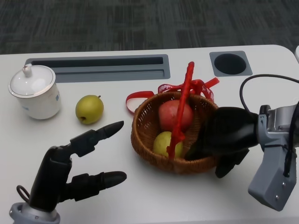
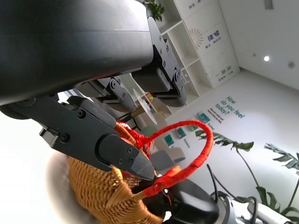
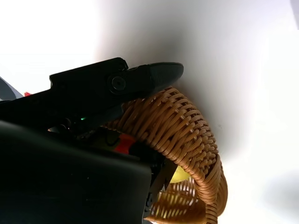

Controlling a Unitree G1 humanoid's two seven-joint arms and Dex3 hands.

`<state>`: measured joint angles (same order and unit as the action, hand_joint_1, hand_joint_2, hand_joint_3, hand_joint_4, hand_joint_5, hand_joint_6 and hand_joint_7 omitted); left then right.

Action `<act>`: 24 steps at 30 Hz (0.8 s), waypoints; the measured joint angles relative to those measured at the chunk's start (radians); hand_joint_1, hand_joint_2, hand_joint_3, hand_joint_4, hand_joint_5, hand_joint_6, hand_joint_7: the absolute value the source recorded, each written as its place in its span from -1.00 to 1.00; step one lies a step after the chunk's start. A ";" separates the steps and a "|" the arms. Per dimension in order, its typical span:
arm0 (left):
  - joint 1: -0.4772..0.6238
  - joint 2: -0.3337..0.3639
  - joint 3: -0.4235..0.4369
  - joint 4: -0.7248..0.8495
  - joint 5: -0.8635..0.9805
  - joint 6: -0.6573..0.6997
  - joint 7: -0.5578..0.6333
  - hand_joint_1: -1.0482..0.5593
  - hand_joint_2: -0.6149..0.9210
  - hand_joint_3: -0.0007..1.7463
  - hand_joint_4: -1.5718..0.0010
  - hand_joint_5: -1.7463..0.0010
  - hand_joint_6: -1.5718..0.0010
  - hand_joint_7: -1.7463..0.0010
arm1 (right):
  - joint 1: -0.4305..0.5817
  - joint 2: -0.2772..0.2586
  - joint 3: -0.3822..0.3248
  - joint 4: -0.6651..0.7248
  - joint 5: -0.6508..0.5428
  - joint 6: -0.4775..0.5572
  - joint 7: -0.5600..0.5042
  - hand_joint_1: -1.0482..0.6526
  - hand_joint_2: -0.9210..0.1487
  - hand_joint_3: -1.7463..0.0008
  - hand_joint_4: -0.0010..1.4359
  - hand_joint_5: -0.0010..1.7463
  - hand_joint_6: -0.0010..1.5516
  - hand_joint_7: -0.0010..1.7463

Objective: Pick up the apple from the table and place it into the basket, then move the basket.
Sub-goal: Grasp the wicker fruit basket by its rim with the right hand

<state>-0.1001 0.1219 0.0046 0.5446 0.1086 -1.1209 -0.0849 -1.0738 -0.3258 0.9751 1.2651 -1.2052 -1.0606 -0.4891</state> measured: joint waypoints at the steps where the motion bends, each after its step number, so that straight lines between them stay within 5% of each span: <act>1: 0.000 -0.003 0.001 0.000 -0.001 0.000 0.003 -0.22 0.87 -0.99 0.05 0.97 0.11 0.99 | -0.002 0.004 0.004 0.002 0.000 -0.002 -0.007 -0.15 -0.96 0.83 0.29 -0.96 0.02 -0.96; 5: 0.000 -0.014 0.003 0.000 -0.008 -0.002 0.008 -0.20 0.86 -1.00 0.03 0.97 0.09 0.99 | -0.021 0.017 -0.001 0.020 0.015 0.000 0.006 -0.03 -0.87 0.99 0.37 -0.95 0.08 -0.97; 15: 0.012 -0.028 0.027 -0.009 0.004 -0.011 0.031 -0.20 0.86 -1.00 -0.01 0.97 0.06 0.99 | -0.030 0.026 -0.095 0.052 0.142 0.039 0.165 -0.04 -0.99 0.97 0.44 -0.94 0.18 -0.97; 24: 0.035 -0.030 0.034 -0.037 0.007 -0.016 0.038 -0.17 0.85 -1.00 -0.04 0.97 0.04 0.99 | -0.006 0.026 -0.128 0.057 0.181 0.073 0.197 -0.08 -1.00 0.91 0.54 -0.90 0.19 -0.98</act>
<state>-0.0653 0.0918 0.0383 0.5079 0.1155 -1.1372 -0.0467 -1.0800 -0.3002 0.8474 1.3218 -1.0241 -0.9873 -0.2923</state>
